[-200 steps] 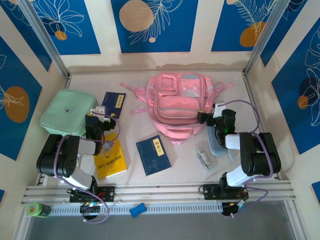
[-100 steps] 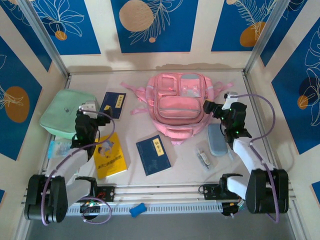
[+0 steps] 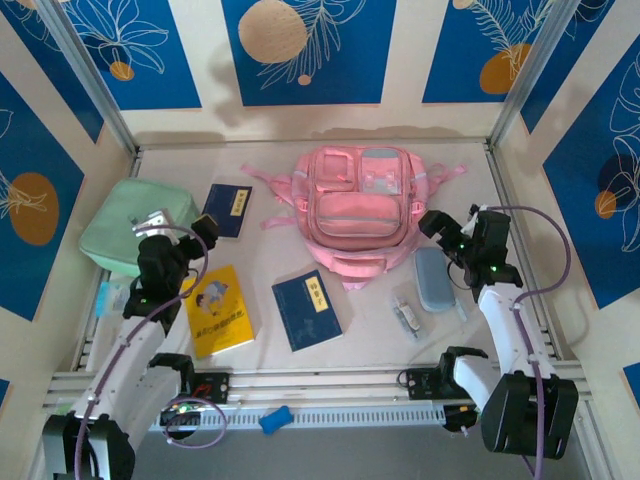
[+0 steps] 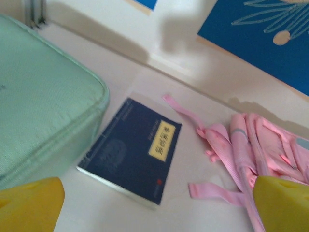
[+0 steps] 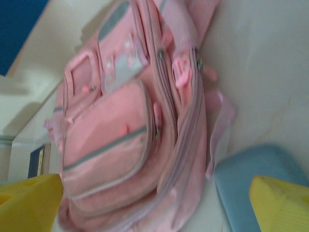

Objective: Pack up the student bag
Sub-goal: Rotate the student bag at the top-center of the table.

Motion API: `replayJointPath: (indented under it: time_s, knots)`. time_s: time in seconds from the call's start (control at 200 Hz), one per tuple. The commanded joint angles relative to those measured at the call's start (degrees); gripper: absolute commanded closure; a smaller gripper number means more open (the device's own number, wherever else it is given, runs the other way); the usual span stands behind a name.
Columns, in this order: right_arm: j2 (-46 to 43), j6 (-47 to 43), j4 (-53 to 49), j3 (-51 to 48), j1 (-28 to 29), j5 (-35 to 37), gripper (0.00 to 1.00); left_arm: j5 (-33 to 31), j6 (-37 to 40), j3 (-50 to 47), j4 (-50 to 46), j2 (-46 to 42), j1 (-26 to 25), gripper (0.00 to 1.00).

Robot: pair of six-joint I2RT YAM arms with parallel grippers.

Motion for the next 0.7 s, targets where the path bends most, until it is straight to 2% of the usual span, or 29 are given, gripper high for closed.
replayJointPath:
  time_s: [0.0, 0.075, 0.14, 0.41, 0.575, 0.695]
  knots:
    - [1.0, 2.7, -9.1, 2.3, 2.3, -6.9, 0.01, 9.0, -6.8, 2.9, -4.4, 0.4, -0.6, 0.0]
    - [2.7, 3.3, -10.1, 2.4, 4.7, -8.1, 0.01, 13.8, -8.7, 3.7, -4.1, 2.5, -2.2, 0.01]
    - [4.6, 3.6, -9.8, 2.4, 7.0, -8.4, 0.01, 15.0, -9.2, 5.1, -5.3, 4.2, -4.6, 0.01]
    - [13.4, 4.5, -7.4, 5.8, 15.9, -2.7, 0.01, 11.0, -8.2, 8.7, -6.3, 11.1, -21.3, 0.0]
    - [20.9, 4.7, -5.8, 9.9, 17.2, -1.1, 0.01, 8.9, -8.0, 10.2, -3.8, 16.7, -28.8, 0.01]
    - [26.9, 4.4, -3.8, 12.9, 18.7, -1.1, 0.0, 7.6, -7.9, 11.0, -2.6, 19.6, -31.6, 0.01]
